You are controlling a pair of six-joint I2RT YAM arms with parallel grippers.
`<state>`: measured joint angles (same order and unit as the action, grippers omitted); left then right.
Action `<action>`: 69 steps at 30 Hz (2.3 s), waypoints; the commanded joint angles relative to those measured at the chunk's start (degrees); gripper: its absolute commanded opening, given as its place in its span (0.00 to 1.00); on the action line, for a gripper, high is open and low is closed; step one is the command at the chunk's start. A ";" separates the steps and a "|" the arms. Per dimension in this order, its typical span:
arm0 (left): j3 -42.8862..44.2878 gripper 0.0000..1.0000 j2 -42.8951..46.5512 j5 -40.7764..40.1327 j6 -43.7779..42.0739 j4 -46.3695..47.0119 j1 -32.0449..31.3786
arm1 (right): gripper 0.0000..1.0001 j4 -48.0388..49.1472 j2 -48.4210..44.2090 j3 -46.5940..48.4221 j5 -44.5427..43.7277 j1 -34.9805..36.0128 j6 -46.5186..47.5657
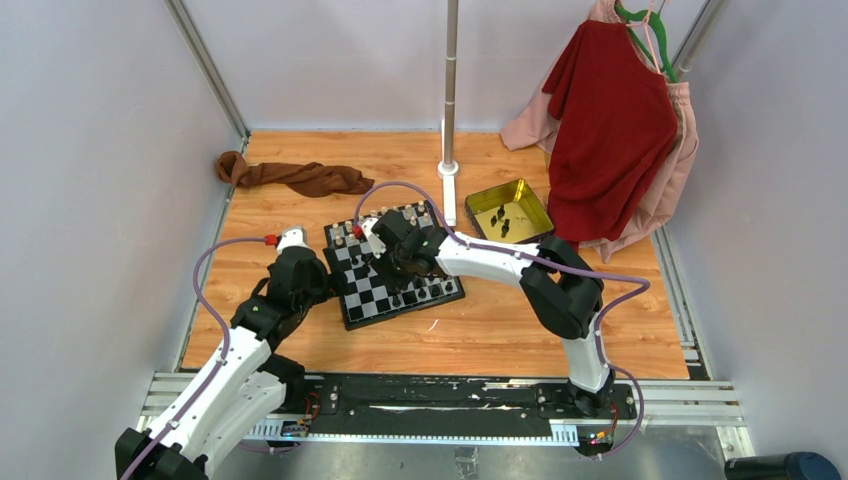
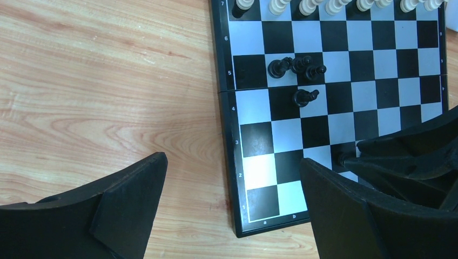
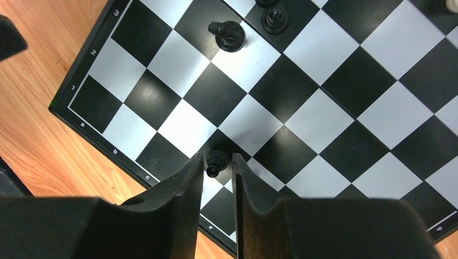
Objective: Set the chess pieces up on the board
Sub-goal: Place the chess piece on the chessboard, then pick up the chess piece from the chessboard.
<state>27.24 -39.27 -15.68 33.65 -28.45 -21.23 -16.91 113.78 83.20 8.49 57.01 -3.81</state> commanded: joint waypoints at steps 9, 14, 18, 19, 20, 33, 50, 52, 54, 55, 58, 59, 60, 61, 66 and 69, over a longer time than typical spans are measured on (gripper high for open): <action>-0.42 0.99 0.15 -0.65 0.03 -0.47 -0.56 | 0.33 -3.05 -1.59 4.07 -2.77 0.77 1.66; -0.27 0.98 -0.44 -0.19 -0.35 -0.08 -0.56 | 0.33 -2.83 -3.31 3.84 -5.87 0.58 1.64; 0.19 0.96 -1.91 0.46 -0.77 0.09 -0.56 | 0.33 -1.56 -5.94 2.49 -9.31 -0.24 1.27; 0.32 0.95 -2.12 0.47 -0.77 0.13 -0.56 | 0.33 -1.17 -6.62 2.00 -10.56 -0.47 1.27; 0.42 0.95 -2.47 0.56 -0.77 0.31 -0.56 | 0.33 -0.89 -7.20 1.71 -10.96 -0.65 1.22; 1.81 0.81 -7.21 3.37 -1.16 4.05 -1.48 | 0.33 -0.01 -9.98 -1.61 -13.11 -2.52 0.19; 7.87 0.69 -19.34 2.73 -3.67 9.78 -2.06 | 0.33 0.78 -10.18 -2.59 -13.06 -3.36 0.19; 8.57 0.66 -20.65 2.59 -4.13 10.27 -2.06 | 0.33 0.73 -10.24 -2.65 -13.06 -3.53 0.20; 9.35 0.63 -22.03 2.48 -4.63 10.64 -2.06 | 0.33 0.82 -10.20 -2.61 -13.06 -3.68 0.21; 9.76 0.63 -22.76 2.23 -4.84 10.65 -2.06 | 0.33 0.84 -10.14 -2.65 -13.06 -3.79 0.14; 10.83 0.56 -25.08 1.91 -5.91 10.87 -2.06 | 0.33 0.88 -10.06 -2.52 -12.98 -4.00 0.20; 11.12 0.55 -25.74 1.66 -6.15 10.81 -2.06 | 0.33 0.90 -10.06 -2.45 -12.97 -4.08 0.21; 11.36 0.55 -26.62 1.32 -6.38 10.86 -2.06 | 0.33 0.91 -10.07 -2.43 -12.93 -4.14 0.21; 11.63 0.54 -27.14 0.94 -6.48 10.91 -2.06 | 0.33 0.90 -9.94 -2.48 -12.92 -4.17 0.20; 12.82 0.49 -29.60 -0.13 -7.17 11.96 -2.06 | 0.33 0.92 -9.55 -2.09 -12.80 -4.37 0.07; 13.99 0.45 -31.57 0.04 -7.62 12.14 -2.06 | 0.33 0.91 -9.30 -1.91 -12.80 -4.44 0.11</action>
<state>38.68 -68.84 -14.46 27.46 -17.96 -22.72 -16.19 105.01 81.34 -3.29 53.34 -3.18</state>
